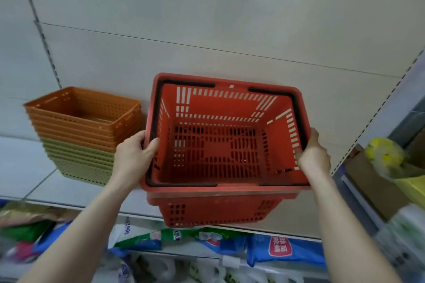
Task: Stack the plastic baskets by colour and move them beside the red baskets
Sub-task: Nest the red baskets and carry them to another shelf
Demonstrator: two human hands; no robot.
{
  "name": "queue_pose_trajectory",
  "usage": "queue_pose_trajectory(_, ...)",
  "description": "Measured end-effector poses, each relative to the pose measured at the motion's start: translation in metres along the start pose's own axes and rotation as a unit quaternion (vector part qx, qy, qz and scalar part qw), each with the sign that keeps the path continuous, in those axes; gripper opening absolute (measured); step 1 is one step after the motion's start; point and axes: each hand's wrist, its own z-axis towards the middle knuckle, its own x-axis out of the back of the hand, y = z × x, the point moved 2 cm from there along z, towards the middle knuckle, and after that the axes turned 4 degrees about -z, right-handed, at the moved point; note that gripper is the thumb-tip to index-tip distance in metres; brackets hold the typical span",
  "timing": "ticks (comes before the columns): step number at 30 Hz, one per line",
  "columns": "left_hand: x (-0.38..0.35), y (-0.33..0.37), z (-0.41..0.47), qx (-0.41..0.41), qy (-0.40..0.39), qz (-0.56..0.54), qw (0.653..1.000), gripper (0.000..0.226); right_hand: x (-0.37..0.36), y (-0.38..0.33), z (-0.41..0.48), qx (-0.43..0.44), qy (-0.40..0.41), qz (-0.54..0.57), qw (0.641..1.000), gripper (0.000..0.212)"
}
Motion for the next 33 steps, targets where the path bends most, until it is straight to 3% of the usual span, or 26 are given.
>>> queue_pose_trajectory(2,0.003,0.009,0.002,0.013,0.007,-0.017,1.0,0.02,0.015,-0.001,0.009,0.022,0.041,-0.013,0.999,0.059)
queue_pose_trajectory(5,0.006,0.012,0.014,0.054,-0.008,-0.017,0.998,0.023,0.034,-0.002,0.025,0.047,0.036,-0.058,0.997,0.052)
queue_pose_trajectory(12,-0.033,-0.033,0.029,0.15,-0.102,0.043,0.983,0.04,-0.038,0.002,0.035,0.003,-0.127,-0.082,0.989,0.046)
queue_pose_trajectory(18,-0.052,-0.059,0.036,0.121,-0.106,0.094,0.982,0.03,-0.068,0.008,0.035,0.021,-0.151,-0.109,0.982,0.043)
queue_pose_trajectory(20,-0.052,-0.057,0.032,0.083,-0.098,0.17,0.977,0.034,-0.068,0.008,0.036,0.02,-0.155,-0.124,0.98,0.043)
queue_pose_trajectory(23,-0.055,-0.034,0.011,-0.081,-0.034,0.298,0.951,0.051,-0.066,0.009,0.03,0.015,-0.152,-0.137,0.979,0.043)
queue_pose_trajectory(25,-0.066,-0.011,-0.017,-0.18,-0.064,0.26,0.946,0.053,-0.061,0.007,0.023,-0.006,-0.161,-0.141,0.977,0.048)
queue_pose_trajectory(27,-0.086,0.0,-0.05,-0.254,-0.142,0.261,0.921,0.061,-0.054,0.002,0.012,-0.037,-0.18,-0.144,0.972,0.055)
queue_pose_trajectory(29,-0.101,-0.005,-0.074,-0.296,-0.158,0.296,0.894,0.059,-0.05,0.002,-0.006,-0.073,-0.206,-0.161,0.963,0.061)
queue_pose_trajectory(31,-0.101,-0.013,-0.075,-0.29,-0.122,0.282,0.906,0.045,-0.042,0.006,-0.025,-0.082,-0.232,-0.197,0.949,0.058)
queue_pose_trajectory(33,-0.096,-0.023,-0.067,-0.254,-0.068,0.257,0.93,0.046,-0.027,0.006,-0.037,-0.023,-0.224,-0.264,0.938,0.045)
